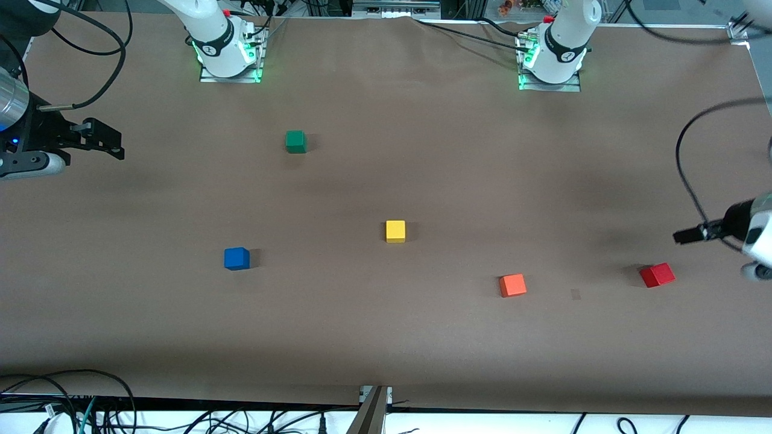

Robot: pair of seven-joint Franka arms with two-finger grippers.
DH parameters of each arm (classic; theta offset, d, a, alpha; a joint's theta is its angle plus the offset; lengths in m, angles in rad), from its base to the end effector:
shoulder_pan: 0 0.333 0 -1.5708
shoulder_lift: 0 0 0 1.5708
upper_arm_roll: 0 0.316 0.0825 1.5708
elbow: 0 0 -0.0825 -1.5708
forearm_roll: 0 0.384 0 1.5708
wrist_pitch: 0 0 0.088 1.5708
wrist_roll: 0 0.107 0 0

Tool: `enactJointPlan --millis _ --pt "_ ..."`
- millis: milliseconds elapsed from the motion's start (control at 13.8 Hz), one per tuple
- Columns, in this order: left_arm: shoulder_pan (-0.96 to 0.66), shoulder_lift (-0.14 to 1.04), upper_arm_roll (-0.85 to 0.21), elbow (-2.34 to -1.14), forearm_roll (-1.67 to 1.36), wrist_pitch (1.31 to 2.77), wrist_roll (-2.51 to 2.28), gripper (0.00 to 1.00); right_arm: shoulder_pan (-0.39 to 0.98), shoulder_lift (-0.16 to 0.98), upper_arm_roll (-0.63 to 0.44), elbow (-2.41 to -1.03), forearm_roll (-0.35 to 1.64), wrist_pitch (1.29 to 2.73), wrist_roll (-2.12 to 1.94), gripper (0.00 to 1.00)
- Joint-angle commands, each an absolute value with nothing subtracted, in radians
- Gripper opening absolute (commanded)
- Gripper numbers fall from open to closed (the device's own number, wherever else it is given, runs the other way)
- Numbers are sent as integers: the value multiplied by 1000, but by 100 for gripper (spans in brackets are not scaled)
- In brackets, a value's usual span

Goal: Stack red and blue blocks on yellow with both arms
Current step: 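Move the left gripper over the red cube, then lower the left gripper, grasp the red cube and lift it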

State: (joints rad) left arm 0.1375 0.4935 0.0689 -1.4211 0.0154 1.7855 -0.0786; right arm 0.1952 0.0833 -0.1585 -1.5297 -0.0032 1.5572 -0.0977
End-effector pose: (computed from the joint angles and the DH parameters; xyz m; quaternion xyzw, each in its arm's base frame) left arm 0.6719 0.1339 0.4037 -0.9883 -0.1366 0.0653 0.0198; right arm 0.5768 0.0246 0.5961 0.9973 0.0672 -0.0276 0.0073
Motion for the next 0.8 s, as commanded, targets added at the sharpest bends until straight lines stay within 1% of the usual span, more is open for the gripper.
enactJointPlan --millis 0,291,508,726 --pt "159 581 64 -1414 17 1897 -69 100 189 86 -158 -1509 2 1537 -112 100" --pt "190 682 64 -1460 18 2133 -43 100 189 86 -156 -1509 2 1537 -110 100" --pt "218 725 57 -1465 5 2200 -2 100 189 86 -156 -1509 2 1539 -110 100" --pt "219 736 57 -1503 -6 2268 -2 100 189 86 -156 -1509 2 1539 -110 100"
